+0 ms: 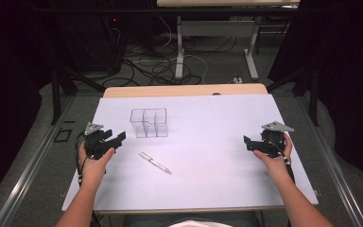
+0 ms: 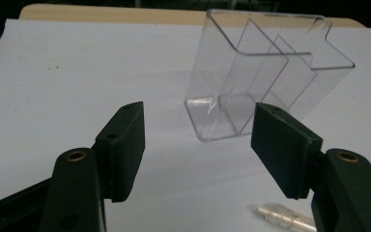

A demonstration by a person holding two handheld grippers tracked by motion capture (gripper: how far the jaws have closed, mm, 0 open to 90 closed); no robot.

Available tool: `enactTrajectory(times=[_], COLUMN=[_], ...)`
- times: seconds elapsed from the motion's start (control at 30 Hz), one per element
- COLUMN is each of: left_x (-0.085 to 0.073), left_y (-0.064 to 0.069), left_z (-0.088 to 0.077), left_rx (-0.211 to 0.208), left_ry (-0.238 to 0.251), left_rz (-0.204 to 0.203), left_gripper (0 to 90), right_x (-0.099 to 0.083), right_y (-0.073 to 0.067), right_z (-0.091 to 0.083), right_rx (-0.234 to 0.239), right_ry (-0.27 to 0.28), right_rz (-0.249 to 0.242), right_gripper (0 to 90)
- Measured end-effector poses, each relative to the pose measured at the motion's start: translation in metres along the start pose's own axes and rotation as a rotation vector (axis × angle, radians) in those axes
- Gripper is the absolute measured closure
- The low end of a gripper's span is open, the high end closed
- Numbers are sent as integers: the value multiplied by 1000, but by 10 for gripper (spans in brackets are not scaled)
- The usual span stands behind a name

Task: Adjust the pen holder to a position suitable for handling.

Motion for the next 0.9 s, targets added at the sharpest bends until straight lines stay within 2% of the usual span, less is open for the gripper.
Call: enactTrajectory(times=[0.03,0.1,0.17,0.27,0.3,0.33,0.47,0.57,0.73,0.9], left_x=[3,9,14,20,23,26,37,46,62,69], left_y=[-1,-1,-3,-6,-7,-9,-12,-11,-7,-3], left_z=[0,0,0,1,0,1,2,6,15,27], left_rx=[10,5,19,35,53,71,81,79,82,98], left_ry=[9,26,31,4,-6,-3,-5,-10,-32,-71], left_rz=[2,-11,-19,-45,-48,-51,-74,-73,-46,-20], left_gripper=[378,422,420,453,469,482,526,585,692,779], right_x=[0,0,0,-1,-1,-1,-1,-3,-3,-4], right_y=[0,0,1,0,0,-1,-3,-3,-2,-3], right_z=[0,0,0,0,0,0,0,1,2,2], right_rx=[2,0,-3,-11,-6,-5,0,3,-6,-6], right_ry=[2,2,2,-3,-1,-2,-3,-12,-17,-20], right_rz=[4,7,4,5,3,0,-1,1,2,-3], right_gripper=[87,97,113,121,124,128,128,127,128,128])
Point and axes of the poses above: each handheld gripper's, and its own axes: z roughly forward along the jaws, x roughly out of its top, y roughly to its right, the point moved 7 cm from there along z, roughly forward along the jaws, and after that the axes turned 7 degrees about z, right-handed, at the moved point
